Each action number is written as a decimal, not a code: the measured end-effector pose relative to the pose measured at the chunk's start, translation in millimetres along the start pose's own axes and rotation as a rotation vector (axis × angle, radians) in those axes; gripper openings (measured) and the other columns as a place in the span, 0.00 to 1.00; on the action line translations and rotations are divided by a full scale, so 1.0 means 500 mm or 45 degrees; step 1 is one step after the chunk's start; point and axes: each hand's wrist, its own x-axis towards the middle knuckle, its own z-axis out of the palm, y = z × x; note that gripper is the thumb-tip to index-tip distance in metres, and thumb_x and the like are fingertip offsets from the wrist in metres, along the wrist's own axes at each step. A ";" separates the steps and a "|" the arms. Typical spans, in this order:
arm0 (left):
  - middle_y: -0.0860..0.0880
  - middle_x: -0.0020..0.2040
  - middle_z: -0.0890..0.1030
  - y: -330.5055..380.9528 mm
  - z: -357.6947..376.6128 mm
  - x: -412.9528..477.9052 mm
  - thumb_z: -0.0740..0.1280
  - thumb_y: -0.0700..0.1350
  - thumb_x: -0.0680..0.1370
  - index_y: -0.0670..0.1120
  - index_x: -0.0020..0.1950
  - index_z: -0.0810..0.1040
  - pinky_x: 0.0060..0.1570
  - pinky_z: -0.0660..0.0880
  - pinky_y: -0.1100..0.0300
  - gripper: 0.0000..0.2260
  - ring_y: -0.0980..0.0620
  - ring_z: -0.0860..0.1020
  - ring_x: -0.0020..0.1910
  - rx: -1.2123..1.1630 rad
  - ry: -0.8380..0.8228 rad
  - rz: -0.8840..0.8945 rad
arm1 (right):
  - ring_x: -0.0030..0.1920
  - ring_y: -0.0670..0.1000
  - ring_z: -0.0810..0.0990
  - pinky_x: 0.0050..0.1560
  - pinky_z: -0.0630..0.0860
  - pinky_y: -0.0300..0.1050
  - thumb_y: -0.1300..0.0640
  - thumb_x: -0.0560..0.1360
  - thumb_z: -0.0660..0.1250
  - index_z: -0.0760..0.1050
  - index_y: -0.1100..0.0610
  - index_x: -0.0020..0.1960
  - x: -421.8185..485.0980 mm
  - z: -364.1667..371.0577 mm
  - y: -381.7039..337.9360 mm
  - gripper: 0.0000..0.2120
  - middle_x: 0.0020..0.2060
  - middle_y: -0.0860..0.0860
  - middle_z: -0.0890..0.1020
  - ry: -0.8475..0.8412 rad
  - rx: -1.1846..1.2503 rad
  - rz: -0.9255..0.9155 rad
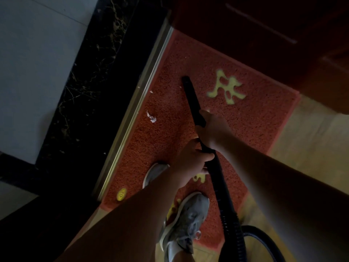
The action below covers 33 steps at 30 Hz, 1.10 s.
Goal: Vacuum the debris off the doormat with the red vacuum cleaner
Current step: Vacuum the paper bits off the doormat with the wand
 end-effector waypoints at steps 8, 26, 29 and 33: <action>0.44 0.53 0.81 -0.028 0.004 -0.015 0.68 0.35 0.79 0.47 0.71 0.70 0.37 0.83 0.57 0.22 0.49 0.84 0.46 -0.031 0.052 -0.002 | 0.52 0.62 0.81 0.41 0.75 0.48 0.54 0.79 0.63 0.64 0.49 0.78 -0.029 0.009 -0.002 0.27 0.58 0.61 0.80 -0.007 -0.032 -0.036; 0.42 0.55 0.82 -0.005 0.008 -0.006 0.68 0.39 0.80 0.50 0.72 0.72 0.46 0.83 0.53 0.20 0.44 0.83 0.54 0.065 -0.032 0.071 | 0.45 0.58 0.80 0.37 0.71 0.43 0.56 0.79 0.62 0.64 0.51 0.77 -0.018 -0.012 -0.001 0.26 0.54 0.56 0.81 0.047 -0.004 0.029; 0.42 0.55 0.82 0.007 0.009 0.002 0.67 0.39 0.80 0.50 0.71 0.72 0.48 0.84 0.52 0.20 0.44 0.83 0.55 0.078 -0.051 0.074 | 0.45 0.59 0.81 0.39 0.72 0.45 0.56 0.79 0.62 0.65 0.52 0.76 -0.018 -0.027 -0.006 0.25 0.53 0.59 0.82 0.083 -0.033 0.013; 0.45 0.54 0.82 0.042 -0.003 0.011 0.66 0.38 0.81 0.49 0.70 0.73 0.45 0.84 0.55 0.18 0.47 0.83 0.53 0.086 -0.033 0.090 | 0.40 0.56 0.76 0.37 0.67 0.44 0.56 0.79 0.62 0.69 0.51 0.73 0.016 -0.038 -0.027 0.22 0.45 0.54 0.79 0.104 -0.028 -0.031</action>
